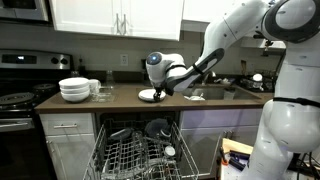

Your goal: Put the plate in the dishwasher

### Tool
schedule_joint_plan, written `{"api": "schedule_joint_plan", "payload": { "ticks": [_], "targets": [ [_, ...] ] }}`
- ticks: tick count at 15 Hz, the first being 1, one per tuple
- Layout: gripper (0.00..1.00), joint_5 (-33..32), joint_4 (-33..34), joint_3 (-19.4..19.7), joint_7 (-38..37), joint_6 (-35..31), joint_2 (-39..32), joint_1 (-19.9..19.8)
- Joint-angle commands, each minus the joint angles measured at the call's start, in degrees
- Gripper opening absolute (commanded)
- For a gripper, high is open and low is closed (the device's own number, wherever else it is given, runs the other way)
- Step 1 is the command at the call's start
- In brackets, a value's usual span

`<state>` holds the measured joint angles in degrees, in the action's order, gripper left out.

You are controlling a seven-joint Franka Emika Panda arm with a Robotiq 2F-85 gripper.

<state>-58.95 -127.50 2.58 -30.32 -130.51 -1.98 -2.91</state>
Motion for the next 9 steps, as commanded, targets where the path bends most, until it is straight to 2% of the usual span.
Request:
{"api": "schedule_joint_plan", "payload": {
  "ticks": [1, 6, 9],
  "targets": [
    [1.0, -2.6, 0.6, 0.2, -1.3, -0.7, -0.7, 0.2],
    [1.0, -13.3, 2.2, 1.1, -5.3, -3.4, -1.8, -0.4],
    [1.0, -16.3, 3.7, 1.9, -6.1, -4.8, -3.3, -0.8]
  ]
}}
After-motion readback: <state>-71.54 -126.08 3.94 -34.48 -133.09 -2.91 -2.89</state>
